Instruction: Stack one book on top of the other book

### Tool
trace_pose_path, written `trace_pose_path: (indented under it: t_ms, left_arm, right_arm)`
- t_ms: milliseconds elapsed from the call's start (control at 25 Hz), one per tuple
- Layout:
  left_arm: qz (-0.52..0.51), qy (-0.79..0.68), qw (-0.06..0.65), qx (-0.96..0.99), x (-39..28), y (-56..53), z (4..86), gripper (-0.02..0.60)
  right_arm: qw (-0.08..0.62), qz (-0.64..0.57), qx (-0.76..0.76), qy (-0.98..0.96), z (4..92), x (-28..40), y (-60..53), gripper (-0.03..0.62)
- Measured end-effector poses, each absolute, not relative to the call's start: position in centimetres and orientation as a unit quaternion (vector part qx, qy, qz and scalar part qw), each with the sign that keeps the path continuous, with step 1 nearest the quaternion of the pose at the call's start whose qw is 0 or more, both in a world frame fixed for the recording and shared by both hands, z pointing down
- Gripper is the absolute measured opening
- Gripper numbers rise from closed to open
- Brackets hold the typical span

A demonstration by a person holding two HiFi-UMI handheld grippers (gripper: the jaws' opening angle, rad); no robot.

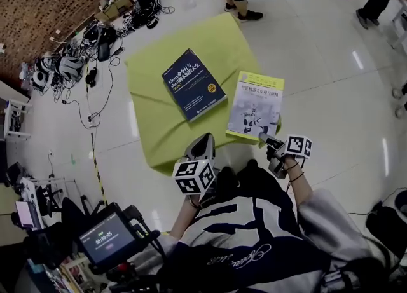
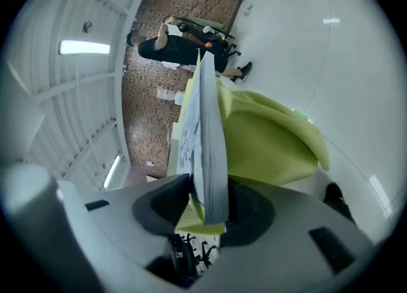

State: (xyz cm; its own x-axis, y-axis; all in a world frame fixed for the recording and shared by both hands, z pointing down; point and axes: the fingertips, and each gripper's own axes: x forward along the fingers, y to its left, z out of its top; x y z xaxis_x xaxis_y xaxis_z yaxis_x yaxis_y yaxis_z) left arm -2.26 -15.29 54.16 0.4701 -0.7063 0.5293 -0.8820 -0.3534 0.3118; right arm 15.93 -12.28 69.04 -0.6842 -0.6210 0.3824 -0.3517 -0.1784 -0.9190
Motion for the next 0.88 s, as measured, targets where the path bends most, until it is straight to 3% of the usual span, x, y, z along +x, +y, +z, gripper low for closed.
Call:
trace_pose_path:
  t_ms: [40, 160, 400, 880]
  left_arm:
    - [0.153, -0.495, 0.286, 0.806, -2.3, -15.4, 54.2, 0.003]
    - [0.150, -0.506, 0.287, 0.800, -2.5, -15.6, 54.4, 0.003]
    - [0.143, -0.521, 0.289, 0.790, -2.5, -15.8, 54.2, 0.003]
    - [0.142, -0.527, 0.296, 0.784, -3.4, -15.7, 54.8, 0.003]
  right_arm:
    - [0.112, -0.668, -0.376, 0.632, 68.7, 15.7, -12.4, 0.114]
    - [0.141, -0.677, -0.358, 0.627, 67.3, 15.5, -12.6, 0.072]
    - [0.131, -0.641, -0.361, 0.664, 62.7, 15.9, -13.4, 0.067]
    - [0.256, -0.539, -0.326, 0.733, 50.1, 16.8, -16.2, 0.077]
